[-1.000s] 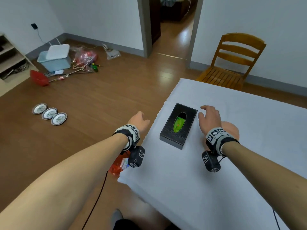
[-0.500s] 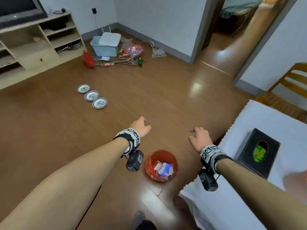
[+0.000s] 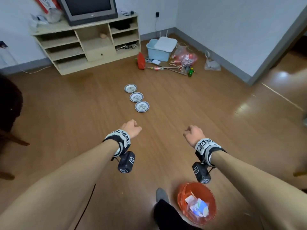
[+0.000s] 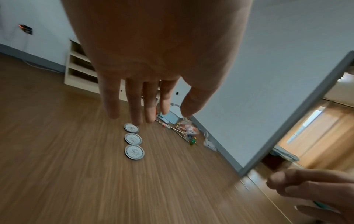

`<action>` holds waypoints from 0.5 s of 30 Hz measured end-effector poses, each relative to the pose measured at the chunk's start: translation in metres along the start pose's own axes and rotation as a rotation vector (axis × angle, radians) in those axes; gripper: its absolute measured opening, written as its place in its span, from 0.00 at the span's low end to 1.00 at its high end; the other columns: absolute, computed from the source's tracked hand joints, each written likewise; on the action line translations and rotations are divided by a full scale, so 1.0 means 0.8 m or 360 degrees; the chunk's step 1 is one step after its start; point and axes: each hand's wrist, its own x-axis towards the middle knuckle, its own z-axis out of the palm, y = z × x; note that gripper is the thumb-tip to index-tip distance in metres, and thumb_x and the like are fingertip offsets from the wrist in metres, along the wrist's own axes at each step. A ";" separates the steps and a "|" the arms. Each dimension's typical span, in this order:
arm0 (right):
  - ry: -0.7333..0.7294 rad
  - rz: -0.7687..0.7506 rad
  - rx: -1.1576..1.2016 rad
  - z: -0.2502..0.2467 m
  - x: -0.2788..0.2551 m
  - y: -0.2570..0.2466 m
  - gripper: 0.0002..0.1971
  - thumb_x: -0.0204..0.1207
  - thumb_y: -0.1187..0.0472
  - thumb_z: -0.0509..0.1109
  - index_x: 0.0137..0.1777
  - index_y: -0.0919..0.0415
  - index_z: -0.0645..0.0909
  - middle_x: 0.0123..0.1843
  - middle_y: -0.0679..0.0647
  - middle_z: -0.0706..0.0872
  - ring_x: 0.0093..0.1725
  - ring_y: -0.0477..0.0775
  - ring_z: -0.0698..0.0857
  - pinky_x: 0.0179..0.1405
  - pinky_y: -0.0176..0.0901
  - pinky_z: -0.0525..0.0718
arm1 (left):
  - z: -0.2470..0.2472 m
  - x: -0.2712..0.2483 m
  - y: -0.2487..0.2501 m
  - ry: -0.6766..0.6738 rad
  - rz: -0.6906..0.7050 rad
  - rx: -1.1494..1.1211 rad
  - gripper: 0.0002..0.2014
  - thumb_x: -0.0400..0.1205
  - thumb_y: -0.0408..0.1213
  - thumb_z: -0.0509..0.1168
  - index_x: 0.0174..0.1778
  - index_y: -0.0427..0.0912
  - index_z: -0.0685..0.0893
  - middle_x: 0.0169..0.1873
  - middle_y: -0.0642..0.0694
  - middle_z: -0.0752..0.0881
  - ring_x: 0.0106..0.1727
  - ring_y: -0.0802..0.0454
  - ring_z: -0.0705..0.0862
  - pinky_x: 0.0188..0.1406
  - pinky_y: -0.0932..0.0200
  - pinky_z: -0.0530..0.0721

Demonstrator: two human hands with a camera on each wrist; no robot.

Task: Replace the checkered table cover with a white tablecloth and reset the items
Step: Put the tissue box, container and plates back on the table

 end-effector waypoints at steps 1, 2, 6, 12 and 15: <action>-0.0007 -0.0028 0.0062 0.002 0.030 -0.022 0.12 0.79 0.59 0.65 0.60 0.59 0.82 0.63 0.61 0.84 0.64 0.63 0.81 0.64 0.47 0.79 | -0.016 0.018 -0.004 0.0029 -0.0024 -0.0012 0.20 0.82 0.48 0.63 0.69 0.46 0.78 0.64 0.46 0.83 0.64 0.45 0.81 0.60 0.54 0.77; -0.0024 -0.0048 0.0127 0.004 0.056 -0.045 0.10 0.79 0.60 0.65 0.58 0.58 0.82 0.61 0.60 0.85 0.62 0.62 0.82 0.63 0.45 0.78 | -0.032 0.035 -0.008 0.0059 -0.0051 -0.0021 0.20 0.82 0.48 0.64 0.69 0.46 0.78 0.64 0.47 0.83 0.64 0.45 0.81 0.59 0.55 0.76; -0.0135 -0.0136 0.0268 0.017 0.140 -0.129 0.03 0.80 0.60 0.66 0.52 0.53 0.79 0.57 0.55 0.85 0.59 0.59 0.84 0.59 0.41 0.76 | -0.091 0.091 -0.017 0.0121 -0.0120 -0.0032 0.17 0.83 0.48 0.64 0.66 0.46 0.80 0.62 0.49 0.84 0.59 0.48 0.82 0.54 0.58 0.75; -0.0244 -0.0159 0.0234 0.041 0.257 -0.222 0.04 0.81 0.58 0.67 0.53 0.53 0.79 0.57 0.53 0.85 0.57 0.57 0.83 0.55 0.40 0.75 | -0.162 0.189 -0.044 0.0146 -0.0175 -0.0102 0.15 0.84 0.46 0.63 0.65 0.46 0.79 0.55 0.51 0.82 0.54 0.50 0.81 0.52 0.58 0.75; -0.0285 -0.0092 0.0177 0.063 0.319 -0.257 0.07 0.80 0.56 0.67 0.56 0.54 0.80 0.58 0.55 0.86 0.56 0.57 0.83 0.57 0.43 0.79 | -0.183 0.250 -0.065 0.0128 -0.0202 -0.0202 0.11 0.84 0.42 0.62 0.60 0.45 0.77 0.48 0.52 0.81 0.52 0.51 0.79 0.47 0.60 0.75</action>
